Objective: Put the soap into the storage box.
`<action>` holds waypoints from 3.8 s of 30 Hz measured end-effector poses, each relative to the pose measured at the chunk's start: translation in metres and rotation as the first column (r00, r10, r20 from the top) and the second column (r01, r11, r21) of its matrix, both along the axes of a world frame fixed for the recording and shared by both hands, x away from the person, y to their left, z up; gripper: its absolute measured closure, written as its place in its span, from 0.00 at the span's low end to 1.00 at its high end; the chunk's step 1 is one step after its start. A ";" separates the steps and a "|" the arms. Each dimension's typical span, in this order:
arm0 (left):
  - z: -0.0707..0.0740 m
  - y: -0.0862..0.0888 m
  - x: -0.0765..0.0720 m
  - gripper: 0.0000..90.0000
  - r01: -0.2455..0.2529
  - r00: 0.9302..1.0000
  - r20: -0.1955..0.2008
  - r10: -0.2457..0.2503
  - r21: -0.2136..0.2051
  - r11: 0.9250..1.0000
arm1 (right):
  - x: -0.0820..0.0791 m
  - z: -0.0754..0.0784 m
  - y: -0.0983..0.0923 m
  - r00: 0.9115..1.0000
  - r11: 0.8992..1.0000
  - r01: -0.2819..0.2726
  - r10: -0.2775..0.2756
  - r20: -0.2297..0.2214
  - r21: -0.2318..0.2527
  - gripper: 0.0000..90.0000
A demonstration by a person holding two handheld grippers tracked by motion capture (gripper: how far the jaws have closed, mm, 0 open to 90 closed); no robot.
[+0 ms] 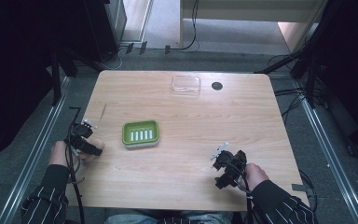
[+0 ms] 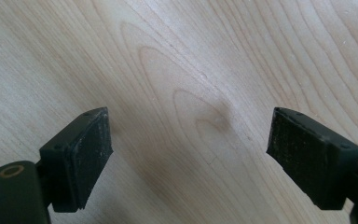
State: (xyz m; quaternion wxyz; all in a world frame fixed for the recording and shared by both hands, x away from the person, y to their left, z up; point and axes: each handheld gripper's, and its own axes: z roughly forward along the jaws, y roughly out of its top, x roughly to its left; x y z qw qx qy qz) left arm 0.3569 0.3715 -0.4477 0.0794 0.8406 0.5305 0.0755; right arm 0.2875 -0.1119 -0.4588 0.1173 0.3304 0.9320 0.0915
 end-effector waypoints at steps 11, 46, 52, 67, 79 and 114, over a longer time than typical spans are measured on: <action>-0.001 -0.002 -0.004 0.37 0.031 0.999 0.017 -0.031 -0.008 0.999 | 0.001 0.000 0.000 1.000 1.000 -0.004 0.004 0.003 0.002 0.16; 0.036 -0.031 -0.011 0.37 0.167 0.982 0.087 -0.168 0.008 0.986 | 0.000 0.000 0.001 1.000 1.000 -0.001 0.001 0.002 -0.001 0.16; 0.039 -0.034 -0.012 0.37 0.181 0.979 0.094 -0.181 0.009 0.984 | 0.000 0.000 0.000 1.000 1.000 -0.001 0.001 0.002 -0.001 0.16; 0.048 -0.044 -0.009 0.37 0.224 0.967 0.118 -0.225 0.019 0.974 | 0.001 0.000 0.000 1.000 1.000 -0.005 0.005 -0.003 0.000 0.16; 0.053 -0.055 -0.003 0.37 0.263 0.956 0.128 -0.264 0.026 0.965 | 0.000 0.000 0.000 1.000 1.000 -0.003 0.003 -0.003 -0.001 0.16; 0.064 -0.083 0.020 0.37 0.367 0.917 0.155 -0.367 0.031 0.930 | 0.001 -0.001 0.000 1.000 1.000 -0.004 0.004 -0.002 -0.005 0.16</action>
